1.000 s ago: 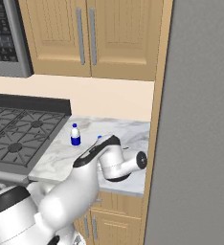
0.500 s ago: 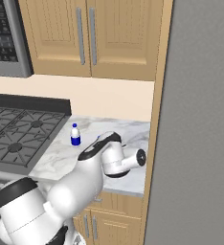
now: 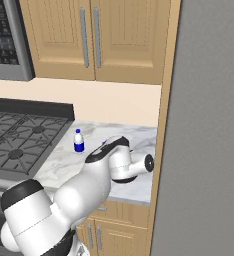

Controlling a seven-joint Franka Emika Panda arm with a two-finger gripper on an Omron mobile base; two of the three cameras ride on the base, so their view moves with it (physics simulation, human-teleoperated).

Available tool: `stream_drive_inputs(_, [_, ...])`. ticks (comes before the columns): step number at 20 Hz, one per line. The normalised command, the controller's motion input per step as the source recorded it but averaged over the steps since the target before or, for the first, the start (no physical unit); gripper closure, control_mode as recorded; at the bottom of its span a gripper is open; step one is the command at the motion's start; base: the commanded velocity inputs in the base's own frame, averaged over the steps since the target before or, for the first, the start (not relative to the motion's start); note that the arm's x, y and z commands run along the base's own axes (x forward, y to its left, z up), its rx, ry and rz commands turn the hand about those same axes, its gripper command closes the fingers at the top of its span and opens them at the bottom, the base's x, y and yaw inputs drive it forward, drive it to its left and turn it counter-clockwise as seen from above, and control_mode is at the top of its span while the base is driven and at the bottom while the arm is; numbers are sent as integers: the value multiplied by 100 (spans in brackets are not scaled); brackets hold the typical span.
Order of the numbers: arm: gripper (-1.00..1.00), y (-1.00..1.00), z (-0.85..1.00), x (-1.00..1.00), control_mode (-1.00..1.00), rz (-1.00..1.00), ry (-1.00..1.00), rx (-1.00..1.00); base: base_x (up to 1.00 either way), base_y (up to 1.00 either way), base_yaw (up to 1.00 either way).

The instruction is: Take the bottled waters from the counter and place them in the freezer to freeze. Close the freezer door after placing the bottles.

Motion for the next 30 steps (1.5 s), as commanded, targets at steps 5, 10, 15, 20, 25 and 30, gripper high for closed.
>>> stream_drive_inputs(5, [-100,1,0,11,-100,0,0,4,0,0,0])
stream_drive_inputs(10, [-100,0,0,30,-100,0,0,3,0,0,0])
stream_drive_inputs(15, [-100,0,0,23,-100,0,0,2,0,0,0])
stream_drive_inputs(20, [-100,0,0,7,-100,0,0,0,0,0,0])
stream_drive_inputs(25, [-100,0,0,7,-100,0,0,0,0,0,0])
stream_drive_inputs(30, [-100,0,0,1,-100,0,0,0,0,0,0])
